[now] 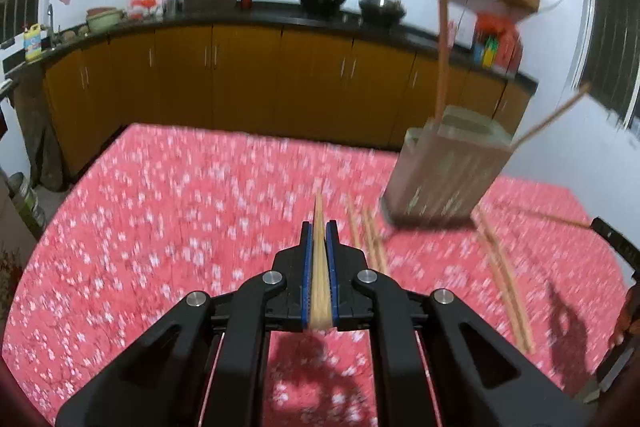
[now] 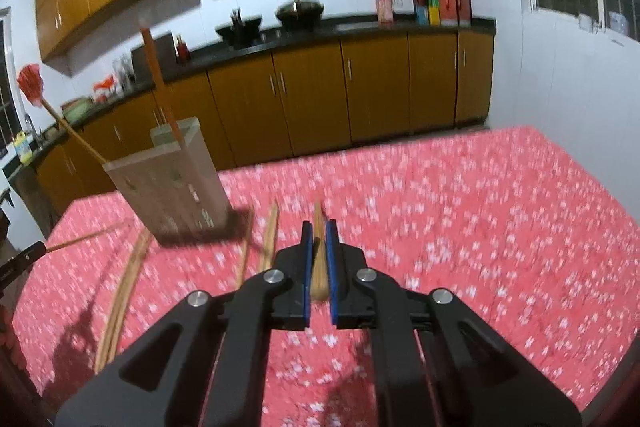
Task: Organize utensils
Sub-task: 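Lift both held chopsticks upright and carry them above the utensil holder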
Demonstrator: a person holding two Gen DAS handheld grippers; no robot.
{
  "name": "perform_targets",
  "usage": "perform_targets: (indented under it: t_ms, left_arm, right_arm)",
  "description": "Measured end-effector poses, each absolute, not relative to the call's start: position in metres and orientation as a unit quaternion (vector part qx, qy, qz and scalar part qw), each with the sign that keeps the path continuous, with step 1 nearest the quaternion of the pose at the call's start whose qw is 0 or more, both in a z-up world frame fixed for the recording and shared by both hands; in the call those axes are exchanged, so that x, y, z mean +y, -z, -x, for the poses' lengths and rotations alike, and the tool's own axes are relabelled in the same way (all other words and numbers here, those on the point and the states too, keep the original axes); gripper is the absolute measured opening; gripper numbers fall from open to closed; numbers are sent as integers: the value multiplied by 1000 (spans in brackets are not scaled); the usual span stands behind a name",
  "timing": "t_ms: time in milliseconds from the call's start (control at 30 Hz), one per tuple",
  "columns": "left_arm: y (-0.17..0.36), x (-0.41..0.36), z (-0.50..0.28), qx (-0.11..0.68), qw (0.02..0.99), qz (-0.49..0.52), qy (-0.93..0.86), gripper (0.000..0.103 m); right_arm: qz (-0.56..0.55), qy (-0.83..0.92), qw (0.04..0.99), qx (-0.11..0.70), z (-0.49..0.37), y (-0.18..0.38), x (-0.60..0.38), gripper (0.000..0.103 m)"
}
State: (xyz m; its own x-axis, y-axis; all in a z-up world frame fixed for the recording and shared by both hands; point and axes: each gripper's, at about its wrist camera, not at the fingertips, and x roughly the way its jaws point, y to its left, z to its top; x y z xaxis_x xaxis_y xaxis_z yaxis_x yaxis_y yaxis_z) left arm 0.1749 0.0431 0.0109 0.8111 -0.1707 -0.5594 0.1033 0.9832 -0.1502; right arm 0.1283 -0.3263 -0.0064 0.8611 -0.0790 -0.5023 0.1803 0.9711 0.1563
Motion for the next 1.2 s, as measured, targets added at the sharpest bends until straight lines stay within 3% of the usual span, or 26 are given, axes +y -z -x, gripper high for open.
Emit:
perform_targets:
  t_ms: [233,600,1200]
  left_arm:
    - [-40,39,-172,257,961,64,79,7]
    - [-44,40,-172,254,962,62,77,7]
    - [-152,-9,-168,132,981,43,139,7]
  right_arm:
    - [-92,65,969,219,-121,-16,-324,8]
    - [-86,62,972,210,-123,-26,-318,8]
    - [-79,-66,992,74,-110,-159,-266,8]
